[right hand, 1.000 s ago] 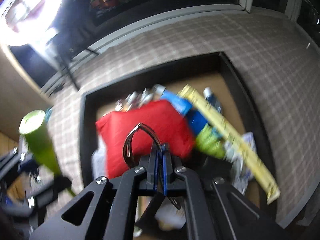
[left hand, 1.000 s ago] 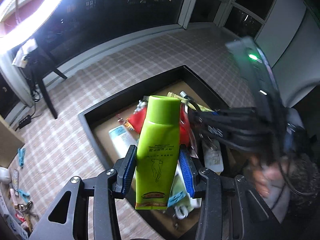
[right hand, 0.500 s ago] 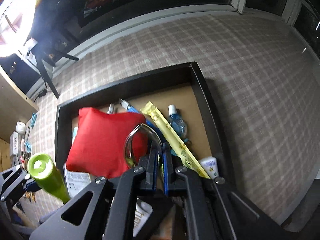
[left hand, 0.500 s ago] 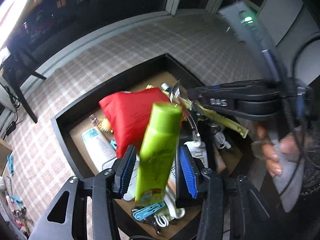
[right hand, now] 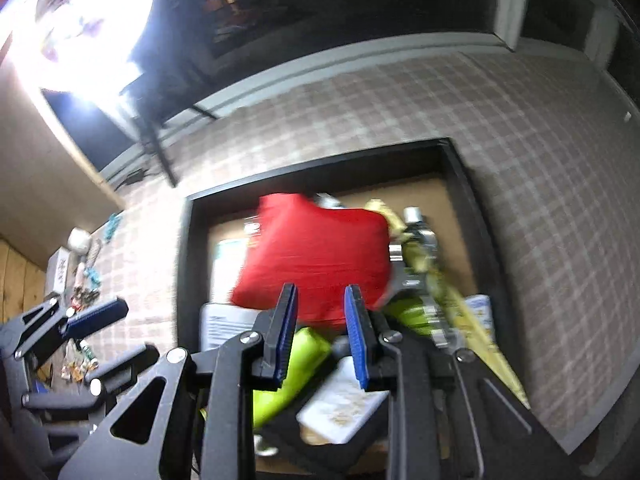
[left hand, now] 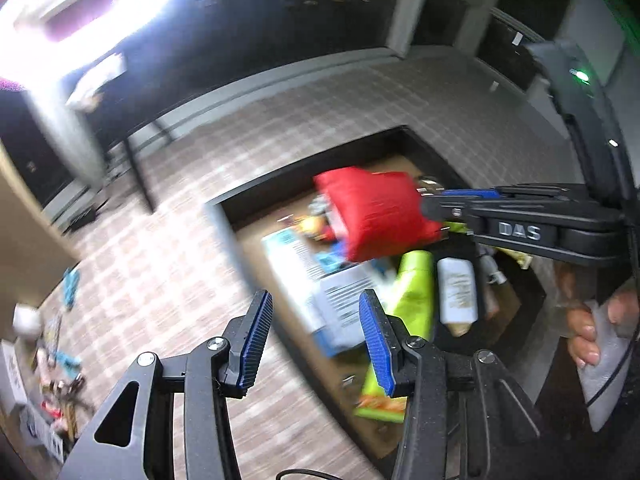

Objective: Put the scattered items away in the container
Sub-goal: 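Release the green bottle and metal clip into the tray with both grippers, then grasp the silver metal clip with the left gripper while the right gripper grasps a blue clothespin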

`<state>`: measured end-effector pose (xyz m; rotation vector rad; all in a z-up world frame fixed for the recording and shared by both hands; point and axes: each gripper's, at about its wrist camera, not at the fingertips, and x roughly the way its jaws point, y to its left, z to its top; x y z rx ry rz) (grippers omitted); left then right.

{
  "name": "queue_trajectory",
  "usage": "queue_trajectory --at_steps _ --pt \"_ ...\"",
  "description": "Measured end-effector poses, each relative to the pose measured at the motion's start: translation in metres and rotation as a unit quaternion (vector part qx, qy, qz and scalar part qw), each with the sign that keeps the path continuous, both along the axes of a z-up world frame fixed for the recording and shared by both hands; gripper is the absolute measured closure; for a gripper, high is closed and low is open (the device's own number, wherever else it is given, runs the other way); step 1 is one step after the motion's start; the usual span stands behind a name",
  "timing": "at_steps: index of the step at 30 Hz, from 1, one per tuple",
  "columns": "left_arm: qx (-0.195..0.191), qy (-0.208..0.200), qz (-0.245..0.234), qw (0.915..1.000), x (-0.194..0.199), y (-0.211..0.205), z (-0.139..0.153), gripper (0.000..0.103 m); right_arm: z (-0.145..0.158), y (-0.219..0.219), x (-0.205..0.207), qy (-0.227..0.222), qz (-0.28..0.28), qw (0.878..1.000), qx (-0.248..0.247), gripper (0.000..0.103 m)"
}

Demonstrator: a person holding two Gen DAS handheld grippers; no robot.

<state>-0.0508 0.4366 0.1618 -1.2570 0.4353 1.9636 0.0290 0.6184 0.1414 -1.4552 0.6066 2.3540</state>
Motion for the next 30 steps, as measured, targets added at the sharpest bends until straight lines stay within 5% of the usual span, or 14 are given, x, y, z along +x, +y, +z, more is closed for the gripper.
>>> queue_trajectory --at_steps 6,13,21,26,30 --pt "-0.004 -0.005 0.079 0.9968 -0.035 -0.079 -0.006 0.060 0.001 -0.059 -0.038 0.007 0.073 0.997 0.003 0.079" --pt "-0.019 -0.016 0.191 0.9813 -0.080 -0.179 -0.024 0.060 -0.006 -0.133 -0.089 0.009 0.150 0.989 -0.004 0.079" --pt "-0.001 -0.075 0.322 0.9439 -0.123 -0.273 -0.062 0.060 -0.022 -0.227 -0.154 0.005 0.245 0.969 -0.021 0.079" --pt "0.017 -0.121 0.373 0.9199 -0.142 -0.301 -0.085 0.060 -0.043 -0.282 -0.198 -0.014 0.294 0.955 -0.031 0.079" --pt "0.022 -0.138 0.392 0.9094 -0.153 -0.303 -0.096 0.060 -0.063 -0.313 -0.227 -0.030 0.317 0.947 -0.044 0.079"
